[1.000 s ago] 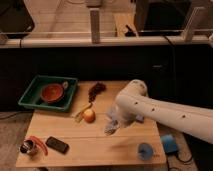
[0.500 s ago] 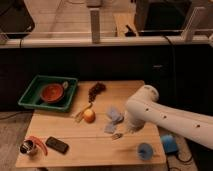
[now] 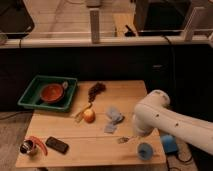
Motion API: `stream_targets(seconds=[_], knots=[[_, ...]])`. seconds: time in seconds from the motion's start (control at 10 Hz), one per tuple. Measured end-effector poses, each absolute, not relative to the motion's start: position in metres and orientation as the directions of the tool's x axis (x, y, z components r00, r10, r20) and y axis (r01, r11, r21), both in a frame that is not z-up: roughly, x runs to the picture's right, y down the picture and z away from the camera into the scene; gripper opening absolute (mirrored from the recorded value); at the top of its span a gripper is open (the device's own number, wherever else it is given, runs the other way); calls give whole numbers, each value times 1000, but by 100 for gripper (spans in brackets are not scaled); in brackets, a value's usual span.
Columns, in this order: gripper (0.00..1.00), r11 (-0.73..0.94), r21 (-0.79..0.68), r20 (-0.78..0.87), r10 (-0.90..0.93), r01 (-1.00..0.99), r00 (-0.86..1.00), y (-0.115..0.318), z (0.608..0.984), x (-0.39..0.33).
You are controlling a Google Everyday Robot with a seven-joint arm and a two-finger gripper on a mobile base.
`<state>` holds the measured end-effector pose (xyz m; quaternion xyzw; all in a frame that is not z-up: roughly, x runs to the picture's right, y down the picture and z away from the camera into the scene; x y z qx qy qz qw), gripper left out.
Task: Place fork in plastic cup
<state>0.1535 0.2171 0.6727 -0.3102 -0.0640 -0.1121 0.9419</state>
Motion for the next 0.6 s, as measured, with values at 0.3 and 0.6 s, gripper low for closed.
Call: stream_targets(seconds=[0.3,0.6], knots=[[0,764,-602,176,-157,232,972,222,669,161],[0,745,-635,154,-134,202,979,227,668,171]])
